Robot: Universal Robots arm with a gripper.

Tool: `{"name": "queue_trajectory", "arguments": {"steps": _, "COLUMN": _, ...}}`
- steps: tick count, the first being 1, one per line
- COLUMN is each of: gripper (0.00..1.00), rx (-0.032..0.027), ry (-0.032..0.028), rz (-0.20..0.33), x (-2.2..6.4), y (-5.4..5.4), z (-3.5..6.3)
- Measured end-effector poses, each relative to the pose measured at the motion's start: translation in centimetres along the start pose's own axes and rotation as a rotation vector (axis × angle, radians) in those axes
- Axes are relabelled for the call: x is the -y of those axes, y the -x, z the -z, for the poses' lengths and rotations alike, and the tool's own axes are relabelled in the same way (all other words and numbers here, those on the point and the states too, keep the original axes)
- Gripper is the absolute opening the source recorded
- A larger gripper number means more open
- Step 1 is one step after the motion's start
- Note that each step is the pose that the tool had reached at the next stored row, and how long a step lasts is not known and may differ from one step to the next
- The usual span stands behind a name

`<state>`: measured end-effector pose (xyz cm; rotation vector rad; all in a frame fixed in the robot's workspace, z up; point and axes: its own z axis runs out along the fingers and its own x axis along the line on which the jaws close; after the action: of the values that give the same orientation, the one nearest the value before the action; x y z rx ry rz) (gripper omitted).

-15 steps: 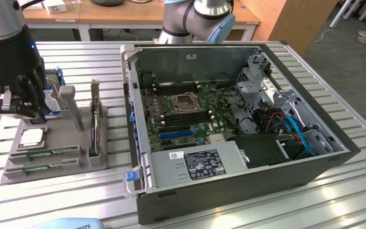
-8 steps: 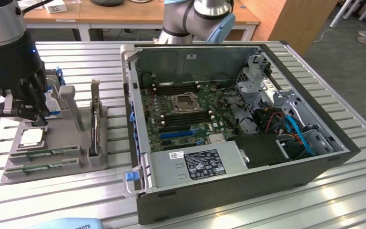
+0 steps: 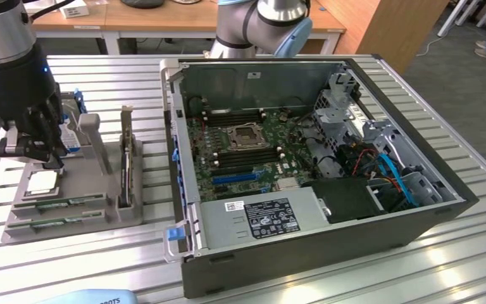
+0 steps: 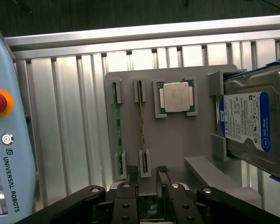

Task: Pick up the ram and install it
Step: 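Pick up the ram and move it above insertion slot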

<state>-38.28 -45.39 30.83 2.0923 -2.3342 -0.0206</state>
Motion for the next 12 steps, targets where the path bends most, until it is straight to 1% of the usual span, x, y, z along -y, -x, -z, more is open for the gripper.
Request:
{"name": "queue_trajectory", "arguments": {"steps": 6, "gripper": 0.29, "rx": -0.0001, "ry": 0.0000, "rz": 0.000, "x": -0.04, "y": 0.12, "z": -0.05}}
{"name": "queue_trajectory", "arguments": {"steps": 12, "gripper": 0.29, "rx": 0.0000, "ry": -0.0001, "rz": 0.000, "x": -0.31, "y": 0.10, "z": -0.46}}
